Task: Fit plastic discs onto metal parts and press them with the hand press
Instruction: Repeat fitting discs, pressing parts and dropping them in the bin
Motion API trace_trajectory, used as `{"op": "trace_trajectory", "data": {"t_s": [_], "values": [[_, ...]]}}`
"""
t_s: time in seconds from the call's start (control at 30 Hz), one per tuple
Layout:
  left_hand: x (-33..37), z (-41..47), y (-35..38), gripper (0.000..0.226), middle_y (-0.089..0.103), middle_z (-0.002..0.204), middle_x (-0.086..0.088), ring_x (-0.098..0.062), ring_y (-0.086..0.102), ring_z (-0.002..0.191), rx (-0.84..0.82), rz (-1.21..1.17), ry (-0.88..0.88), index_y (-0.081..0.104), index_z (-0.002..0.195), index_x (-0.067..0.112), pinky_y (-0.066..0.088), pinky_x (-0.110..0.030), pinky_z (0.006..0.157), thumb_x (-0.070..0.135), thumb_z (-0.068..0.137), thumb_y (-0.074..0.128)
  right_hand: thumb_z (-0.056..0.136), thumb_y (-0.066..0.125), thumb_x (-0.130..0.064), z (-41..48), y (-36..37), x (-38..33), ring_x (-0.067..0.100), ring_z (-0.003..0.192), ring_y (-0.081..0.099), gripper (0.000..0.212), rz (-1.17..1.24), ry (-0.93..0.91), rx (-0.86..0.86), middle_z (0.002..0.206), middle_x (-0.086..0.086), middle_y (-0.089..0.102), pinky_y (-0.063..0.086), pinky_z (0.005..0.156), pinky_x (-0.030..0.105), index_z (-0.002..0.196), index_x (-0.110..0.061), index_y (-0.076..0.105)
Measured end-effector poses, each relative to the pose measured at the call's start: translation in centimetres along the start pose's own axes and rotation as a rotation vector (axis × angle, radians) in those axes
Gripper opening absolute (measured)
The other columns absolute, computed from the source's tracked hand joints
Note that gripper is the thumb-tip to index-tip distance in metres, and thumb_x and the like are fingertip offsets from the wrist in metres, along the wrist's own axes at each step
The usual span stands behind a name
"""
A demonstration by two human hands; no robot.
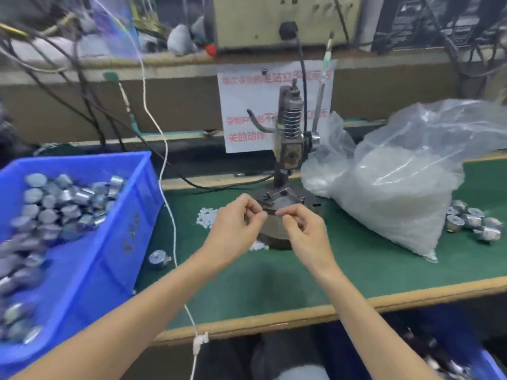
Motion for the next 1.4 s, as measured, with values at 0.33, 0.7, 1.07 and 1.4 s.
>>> {"op": "trace_trajectory", "data": {"t_s": [0.33,0.7,1.07,1.4], "values": [[-6.6,-0.5,-20.9,0.02,0.052,0.061,0.008,-0.001,0.045,0.052,0.374,0.183,-0.135,0.05,0.072,0.023,0.035,-0.016,0.053,0.015,0.088,0.06,0.09,0.052,-0.002,1.1,13.5,-5.1,0.005,0.047,0.039,0.026,0.045,-0.104,-0.289,0.061,-0.012,0.058,0.031,0.048,0.013,0.08,-0.023,0.065],[-23.3,0.8,-20.6,0.03,0.062,0.113,-0.011,-0.029,0.056,0.105,-0.102,0.661,-0.488,0.056,0.113,0.007,0.044,-0.033,0.083,0.006,0.083,0.053,0.091,0.052,-0.004,1.3,18.7,-6.4,0.007,0.049,0.036,0.027,0.026,-0.143,-0.369,0.062,-0.007,0.051,0.03,0.049,0.016,0.082,-0.026,0.065],[-22.6,1.0,-20.9,0.029,0.052,0.118,-0.013,-0.033,0.052,0.109,-0.063,0.91,-0.551,0.04,0.111,0.01,0.04,-0.037,0.075,0.019,0.087,0.053,0.091,0.053,-0.006,1.5,18.9,-4.1,0.013,0.052,0.037,0.032,-0.016,-0.052,-0.4,0.071,0.007,0.058,0.039,0.055,0.031,0.079,-0.031,0.066],[-3.3,3.0,-15.4,0.034,0.044,0.083,0.004,-0.023,0.047,0.078,0.233,0.408,0.01,0.036,0.091,0.018,0.034,-0.032,0.063,0.008,0.074,0.063,0.095,0.053,-0.021,3.9,17.4,-5.5,0.01,0.055,0.055,0.012,0.294,0.043,-0.487,0.074,-0.005,0.069,0.042,0.047,0.022,0.1,-0.023,0.064]]}}
Point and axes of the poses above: each hand's wrist, its own z-axis towards the middle knuckle, its own y-axis out of the palm, x = y × z, the point moved 9 cm from there along z, towards the middle knuckle
